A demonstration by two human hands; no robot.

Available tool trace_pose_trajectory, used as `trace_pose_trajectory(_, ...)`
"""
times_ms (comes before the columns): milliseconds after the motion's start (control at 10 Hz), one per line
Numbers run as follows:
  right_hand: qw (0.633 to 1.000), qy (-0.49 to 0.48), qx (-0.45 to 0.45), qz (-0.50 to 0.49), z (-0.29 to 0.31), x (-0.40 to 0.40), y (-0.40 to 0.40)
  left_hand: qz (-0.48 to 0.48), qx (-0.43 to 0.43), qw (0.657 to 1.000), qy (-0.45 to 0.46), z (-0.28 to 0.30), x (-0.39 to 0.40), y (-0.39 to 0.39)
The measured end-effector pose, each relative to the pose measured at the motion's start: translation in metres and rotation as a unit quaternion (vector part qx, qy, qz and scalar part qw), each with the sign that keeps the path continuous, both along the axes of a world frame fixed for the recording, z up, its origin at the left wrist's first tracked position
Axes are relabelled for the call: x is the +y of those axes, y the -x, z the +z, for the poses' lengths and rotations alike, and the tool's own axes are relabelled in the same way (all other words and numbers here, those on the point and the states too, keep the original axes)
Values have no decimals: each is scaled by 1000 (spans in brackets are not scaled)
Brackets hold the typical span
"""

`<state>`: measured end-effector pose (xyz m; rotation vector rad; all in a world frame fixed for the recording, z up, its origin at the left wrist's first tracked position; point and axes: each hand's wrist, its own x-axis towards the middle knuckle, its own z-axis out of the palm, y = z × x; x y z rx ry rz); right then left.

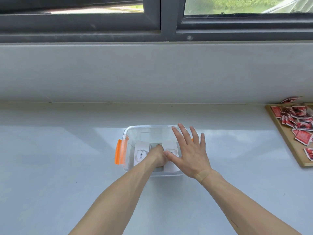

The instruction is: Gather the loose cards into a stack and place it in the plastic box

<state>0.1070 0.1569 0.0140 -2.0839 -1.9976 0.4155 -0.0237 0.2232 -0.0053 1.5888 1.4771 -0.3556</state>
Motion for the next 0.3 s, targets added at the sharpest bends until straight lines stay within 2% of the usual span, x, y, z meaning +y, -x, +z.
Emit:
trace_pose_trajectory(100,1000,5,-7,0,2,0,1,3,-4,1000,14,9,-2,1)
trace_pose_trajectory(300,1000,23,5,-7,13,-4,0,-19,35,998,-48,35,-2,5)
